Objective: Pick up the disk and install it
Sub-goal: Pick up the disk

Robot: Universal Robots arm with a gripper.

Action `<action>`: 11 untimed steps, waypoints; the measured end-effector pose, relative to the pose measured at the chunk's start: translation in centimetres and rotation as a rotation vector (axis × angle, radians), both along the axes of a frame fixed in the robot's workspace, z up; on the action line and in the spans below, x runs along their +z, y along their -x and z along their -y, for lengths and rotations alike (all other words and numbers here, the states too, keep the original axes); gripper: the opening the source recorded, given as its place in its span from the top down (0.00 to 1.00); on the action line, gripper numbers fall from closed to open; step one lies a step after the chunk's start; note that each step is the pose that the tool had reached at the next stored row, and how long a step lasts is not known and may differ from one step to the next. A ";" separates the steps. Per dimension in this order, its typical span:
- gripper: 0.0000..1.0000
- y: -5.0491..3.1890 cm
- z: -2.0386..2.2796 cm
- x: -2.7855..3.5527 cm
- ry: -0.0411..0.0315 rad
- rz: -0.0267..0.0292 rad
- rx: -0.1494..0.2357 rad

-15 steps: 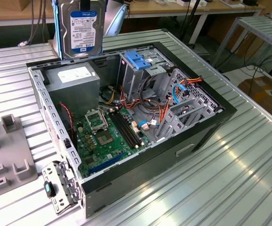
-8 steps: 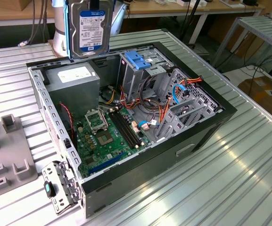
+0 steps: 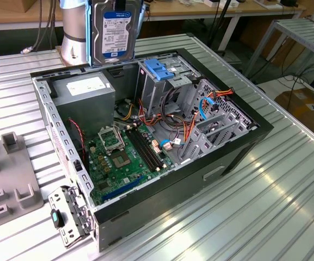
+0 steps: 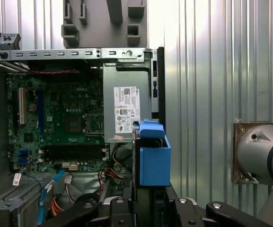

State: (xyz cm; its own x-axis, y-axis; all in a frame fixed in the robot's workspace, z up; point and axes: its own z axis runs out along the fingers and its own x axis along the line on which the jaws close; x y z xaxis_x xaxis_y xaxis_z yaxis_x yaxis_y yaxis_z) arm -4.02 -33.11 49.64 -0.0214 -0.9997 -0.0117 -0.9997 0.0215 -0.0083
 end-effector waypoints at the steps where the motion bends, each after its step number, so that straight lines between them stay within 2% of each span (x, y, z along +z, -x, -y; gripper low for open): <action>1: 0.65 -0.21 0.00 0.00 0.0000 0.0000 0.000; 11: 0.65 -2.17 0.00 0.00 0.0000 0.0000 0.000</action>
State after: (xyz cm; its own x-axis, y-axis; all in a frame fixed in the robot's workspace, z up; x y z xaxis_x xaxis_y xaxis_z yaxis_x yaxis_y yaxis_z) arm -1.85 -33.11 49.64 -0.0215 -0.9997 -0.0117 -0.9997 0.0216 -0.0083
